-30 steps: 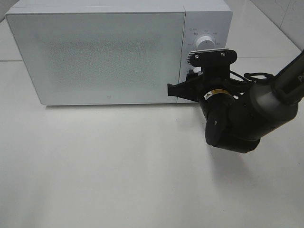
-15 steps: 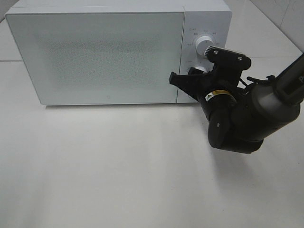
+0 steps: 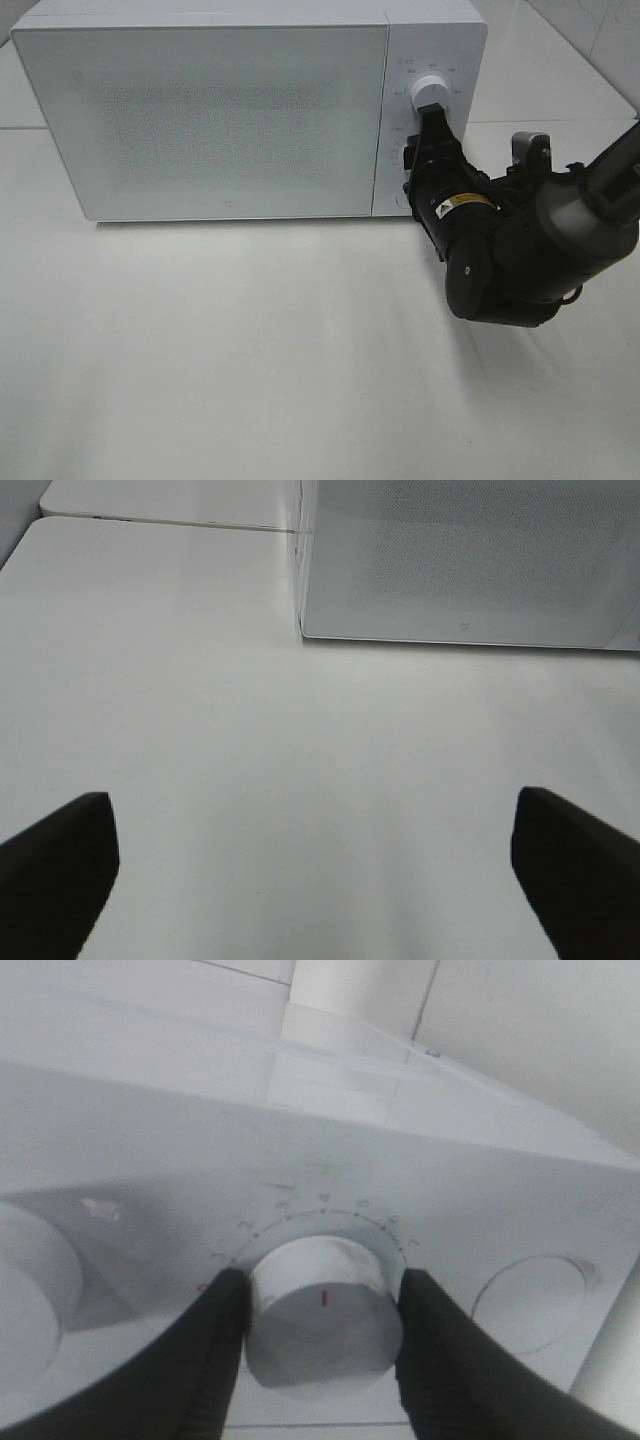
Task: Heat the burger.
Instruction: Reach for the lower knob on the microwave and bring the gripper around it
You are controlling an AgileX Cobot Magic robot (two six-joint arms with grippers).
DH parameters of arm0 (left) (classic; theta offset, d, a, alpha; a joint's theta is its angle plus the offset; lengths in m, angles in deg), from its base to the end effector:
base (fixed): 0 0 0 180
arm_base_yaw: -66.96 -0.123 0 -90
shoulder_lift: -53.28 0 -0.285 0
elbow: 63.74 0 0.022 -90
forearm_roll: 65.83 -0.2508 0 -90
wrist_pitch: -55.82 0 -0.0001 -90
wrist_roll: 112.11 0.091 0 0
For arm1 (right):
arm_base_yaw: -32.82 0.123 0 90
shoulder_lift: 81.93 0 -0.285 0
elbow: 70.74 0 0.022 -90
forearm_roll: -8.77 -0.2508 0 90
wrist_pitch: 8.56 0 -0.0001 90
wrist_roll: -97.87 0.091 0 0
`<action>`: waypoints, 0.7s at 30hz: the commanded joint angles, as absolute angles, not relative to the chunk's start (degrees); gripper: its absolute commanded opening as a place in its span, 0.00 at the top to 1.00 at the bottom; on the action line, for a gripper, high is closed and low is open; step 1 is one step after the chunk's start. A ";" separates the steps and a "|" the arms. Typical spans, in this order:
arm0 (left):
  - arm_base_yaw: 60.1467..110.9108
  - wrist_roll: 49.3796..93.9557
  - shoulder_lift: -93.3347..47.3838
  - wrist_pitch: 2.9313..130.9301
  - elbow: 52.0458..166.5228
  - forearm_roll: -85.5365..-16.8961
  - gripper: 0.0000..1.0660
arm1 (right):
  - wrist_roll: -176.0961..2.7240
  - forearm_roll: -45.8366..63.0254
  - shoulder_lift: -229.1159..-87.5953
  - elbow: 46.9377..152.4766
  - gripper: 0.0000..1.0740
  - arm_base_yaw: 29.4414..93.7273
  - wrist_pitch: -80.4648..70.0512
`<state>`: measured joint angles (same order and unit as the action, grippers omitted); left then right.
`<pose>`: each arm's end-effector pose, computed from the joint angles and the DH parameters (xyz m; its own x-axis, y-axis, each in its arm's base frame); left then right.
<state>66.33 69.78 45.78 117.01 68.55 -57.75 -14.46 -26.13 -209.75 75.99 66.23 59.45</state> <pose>-0.0080 -0.0113 0.2815 -0.4441 -0.0399 -0.8951 0.0840 0.9928 -0.0860 0.3215 0.1543 0.1081 -0.0414 0.9790 -0.1996 0.1015 0.2028 0.9739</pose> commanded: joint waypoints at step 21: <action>66.22 69.61 46.81 116.95 68.60 -57.40 0.06 | 0.66 -16.33 -209.23 79.20 0.99 66.17 71.54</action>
<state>66.33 69.78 45.78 117.01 68.55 -57.75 1.06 -26.24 -209.75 75.99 66.23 59.45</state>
